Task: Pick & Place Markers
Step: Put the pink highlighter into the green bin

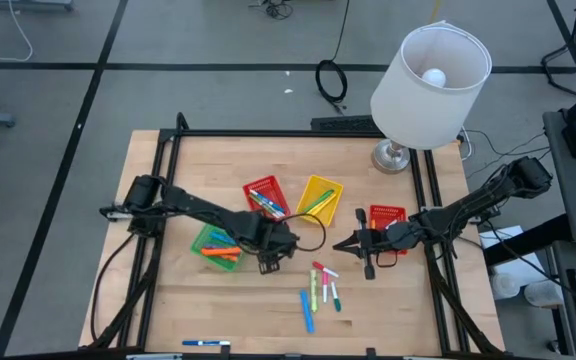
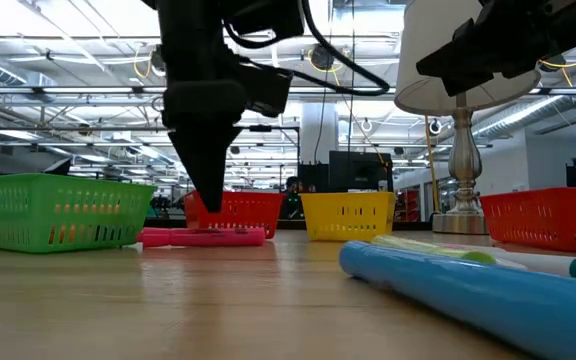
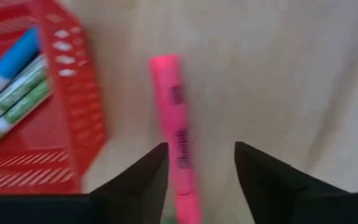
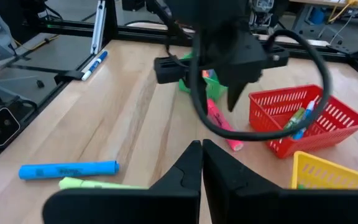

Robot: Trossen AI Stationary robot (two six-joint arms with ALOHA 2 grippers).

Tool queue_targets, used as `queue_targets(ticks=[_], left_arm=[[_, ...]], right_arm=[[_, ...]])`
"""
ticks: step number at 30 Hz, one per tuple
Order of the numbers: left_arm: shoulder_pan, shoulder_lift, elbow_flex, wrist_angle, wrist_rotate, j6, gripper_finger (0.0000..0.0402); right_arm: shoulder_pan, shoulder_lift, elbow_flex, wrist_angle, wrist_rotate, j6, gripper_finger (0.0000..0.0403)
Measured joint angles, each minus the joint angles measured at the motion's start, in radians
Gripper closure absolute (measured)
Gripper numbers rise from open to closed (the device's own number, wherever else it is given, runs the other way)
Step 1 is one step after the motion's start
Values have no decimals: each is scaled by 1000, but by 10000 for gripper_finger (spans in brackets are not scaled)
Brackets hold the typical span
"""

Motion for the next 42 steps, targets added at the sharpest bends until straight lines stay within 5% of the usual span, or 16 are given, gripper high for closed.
queue_targets(ticks=[7, 26, 36, 42], left_arm=[[49, 16, 0, -11, 29, 9, 170], [58, 114, 3, -4, 101, 115, 183], [33, 116, 1, -1, 128, 146, 342], [16, 117, 1, 5, 120, 217, 347]], right_arm=[[0, 0, 0, -8, -1, 0, 403], [0, 0, 0, 0, -1, 0, 403], [0, 0, 0, 0, -1, 0, 403], [0, 0, 0, 0, -2, 0, 403]])
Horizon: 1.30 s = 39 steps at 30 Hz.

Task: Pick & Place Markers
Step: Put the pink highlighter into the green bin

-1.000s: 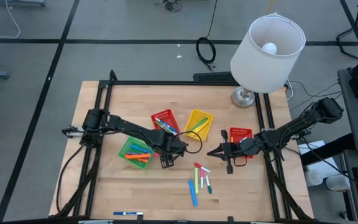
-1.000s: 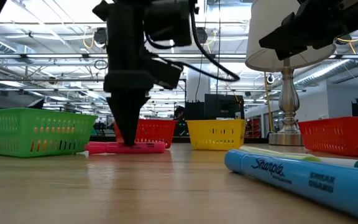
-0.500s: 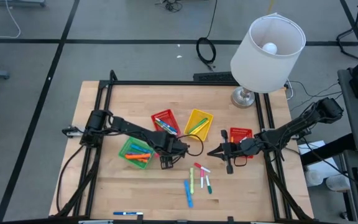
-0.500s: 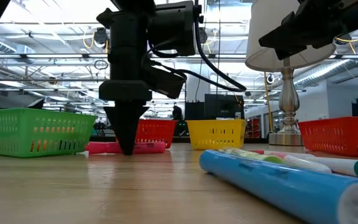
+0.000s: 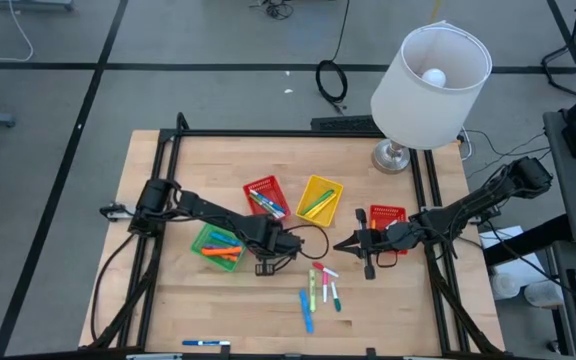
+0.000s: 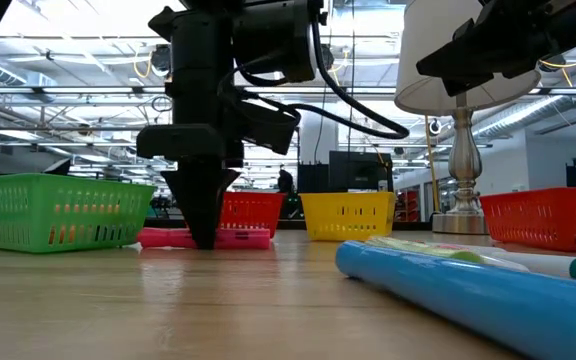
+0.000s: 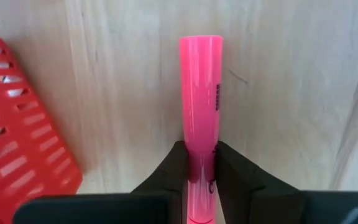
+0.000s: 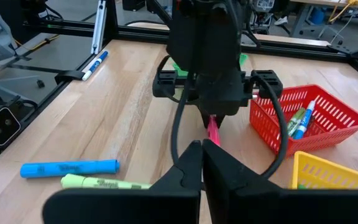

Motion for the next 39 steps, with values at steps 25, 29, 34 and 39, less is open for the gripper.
queue_targets(ticks=[25, 29, 34, 39], left_arm=[[-27, -134, 24, -73, -33, 9, 347], [-39, -222, 24, -74, -89, -11, 347], [-66, -352, 26, -70, -141, -24, 347], [-99, -473, 24, 4, -177, 43, 347]], right_arm=[[0, 0, 0, 2, 0, 0, 403], [0, 0, 0, 2, 0, 0, 403], [0, 0, 0, 7, 0, 1, 403], [0, 0, 0, 9, 0, 4, 403]])
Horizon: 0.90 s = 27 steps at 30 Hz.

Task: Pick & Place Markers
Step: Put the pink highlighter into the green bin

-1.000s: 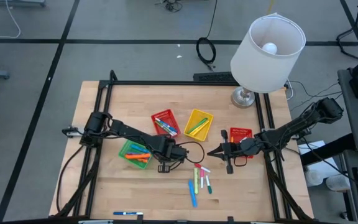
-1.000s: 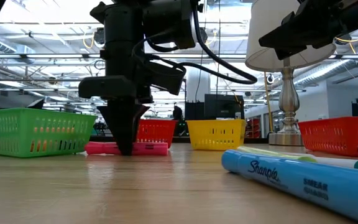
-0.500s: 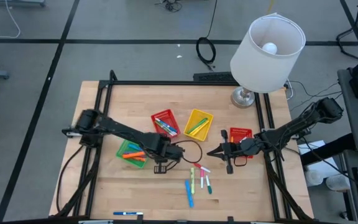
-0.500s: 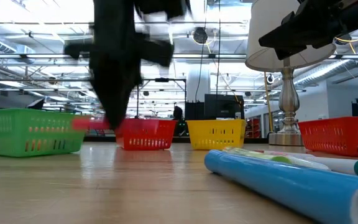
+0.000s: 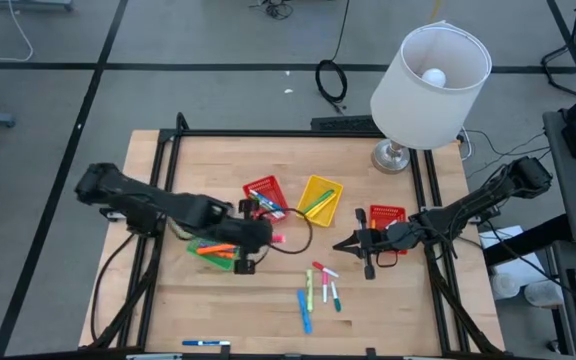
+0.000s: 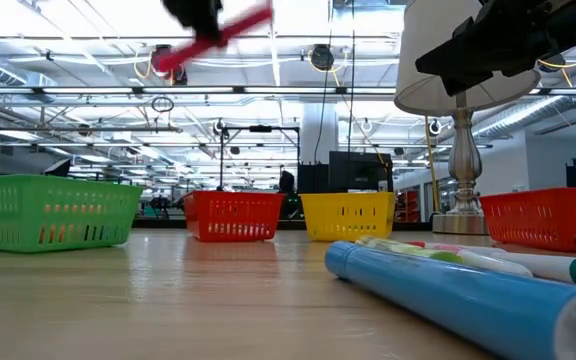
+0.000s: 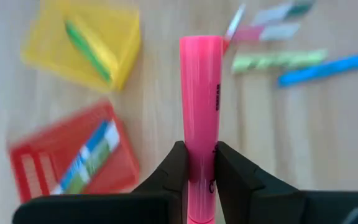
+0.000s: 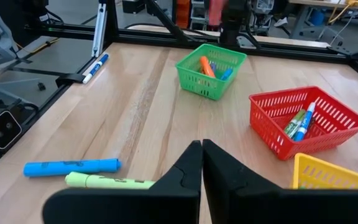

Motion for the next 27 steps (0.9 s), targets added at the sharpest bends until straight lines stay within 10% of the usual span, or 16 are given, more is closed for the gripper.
queue_targets(ticks=[27], left_arm=[[-107, -810, -151, 92, -186, 145, 347]], right_arm=[[0, 0, 0, -8, 0, 27, 403]])
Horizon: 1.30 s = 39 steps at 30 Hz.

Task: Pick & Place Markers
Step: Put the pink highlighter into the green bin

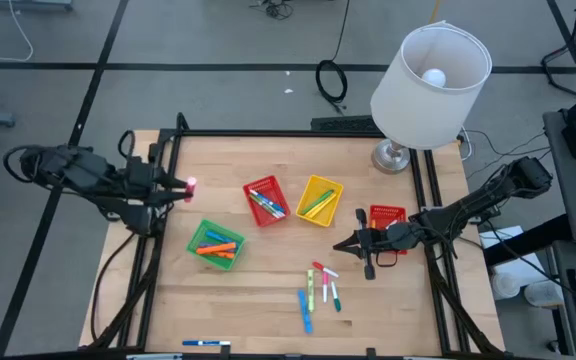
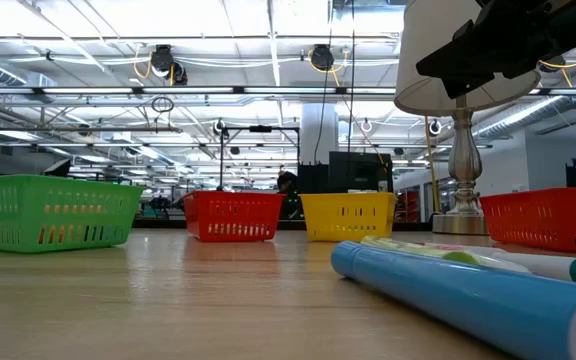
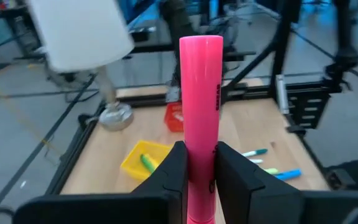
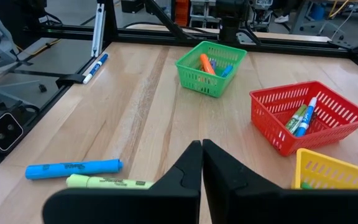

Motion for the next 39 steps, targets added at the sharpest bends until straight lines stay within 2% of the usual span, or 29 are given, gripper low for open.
queue_targets(ticks=[4, 9, 13, 39], left_arm=[[-25, -98, -143, 44, -69, -58, 347], [-58, -206, -316, 194, -71, -58, 347], [-76, -251, -384, 270, -72, -39, 347], [-96, -264, -398, 282, -73, -43, 347]], right_arm=[[0, 0, 0, -2, 0, 13, 403], [0, 0, 0, -15, 0, 48, 403], [0, 0, 0, -15, 0, 47, 403], [0, 0, 0, -16, 0, 47, 403]])
